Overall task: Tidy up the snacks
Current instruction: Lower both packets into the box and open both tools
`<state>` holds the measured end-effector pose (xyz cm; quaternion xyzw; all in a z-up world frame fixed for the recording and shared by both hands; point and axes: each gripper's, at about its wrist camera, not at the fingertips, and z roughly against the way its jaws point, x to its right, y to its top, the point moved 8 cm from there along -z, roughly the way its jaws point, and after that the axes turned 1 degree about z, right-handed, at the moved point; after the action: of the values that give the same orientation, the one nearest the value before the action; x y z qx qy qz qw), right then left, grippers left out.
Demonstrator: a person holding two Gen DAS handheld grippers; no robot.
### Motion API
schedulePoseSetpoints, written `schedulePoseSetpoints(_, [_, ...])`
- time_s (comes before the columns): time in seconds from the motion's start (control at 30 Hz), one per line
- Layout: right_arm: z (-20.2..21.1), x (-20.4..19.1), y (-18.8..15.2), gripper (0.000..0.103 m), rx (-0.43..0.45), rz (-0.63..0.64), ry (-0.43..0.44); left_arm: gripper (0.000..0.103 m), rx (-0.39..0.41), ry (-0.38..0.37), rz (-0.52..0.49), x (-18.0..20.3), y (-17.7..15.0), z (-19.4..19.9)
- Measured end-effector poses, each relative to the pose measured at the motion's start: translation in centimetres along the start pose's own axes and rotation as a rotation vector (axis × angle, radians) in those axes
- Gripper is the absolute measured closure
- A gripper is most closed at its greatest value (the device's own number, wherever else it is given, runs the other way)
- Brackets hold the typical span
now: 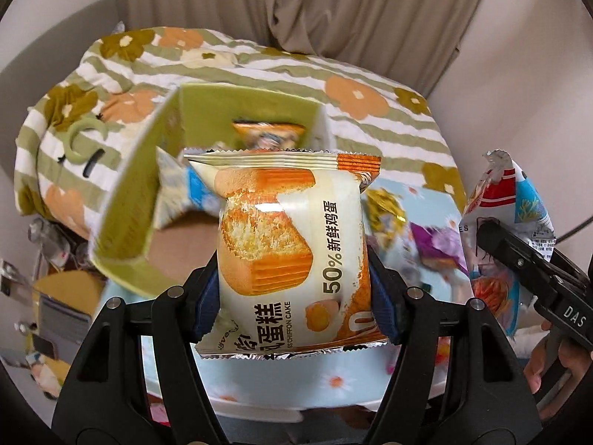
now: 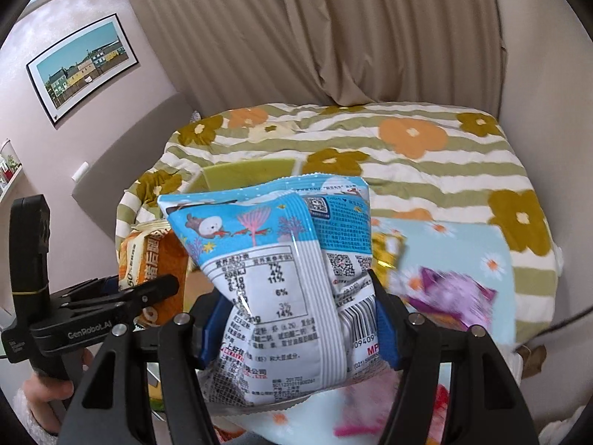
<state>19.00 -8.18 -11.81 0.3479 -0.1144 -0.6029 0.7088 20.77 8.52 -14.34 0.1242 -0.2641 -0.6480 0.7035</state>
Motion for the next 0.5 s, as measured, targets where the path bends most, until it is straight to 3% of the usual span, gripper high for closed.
schedulePoseSetpoints(0.17, [-4.0, -3.9, 2.3, 0.041, -0.016, -0.004, 0.009, 0.038, -0.042, 0.0, -0.011, -4.7, 2.8, -2.2])
schedulePoseSetpoints(0.37, [-8.4, -6.8, 3.4, 0.041, -0.055, -0.056, 0.014, 0.036, -0.106, 0.0, -0.042, -8.1, 3.8, -5.2])
schedulePoseSetpoints(0.43, [-9.6, -7.6, 3.6, 0.041, -0.067, -0.069, 0.006, 0.018, -0.117, 0.029, -0.065, -9.3, 4.2, -6.2])
schedulePoseSetpoints(0.47, [-9.9, -7.9, 3.6, 0.041, -0.071, -0.074, 0.003, 0.002, -0.117, 0.033, -0.067, -9.7, 4.2, -6.4])
schedulePoseSetpoints(0.5, [-10.3, -8.1, 3.6, 0.042, -0.075, -0.08, 0.0, 0.0, -0.111, 0.02, -0.066, -9.9, 4.3, -6.5])
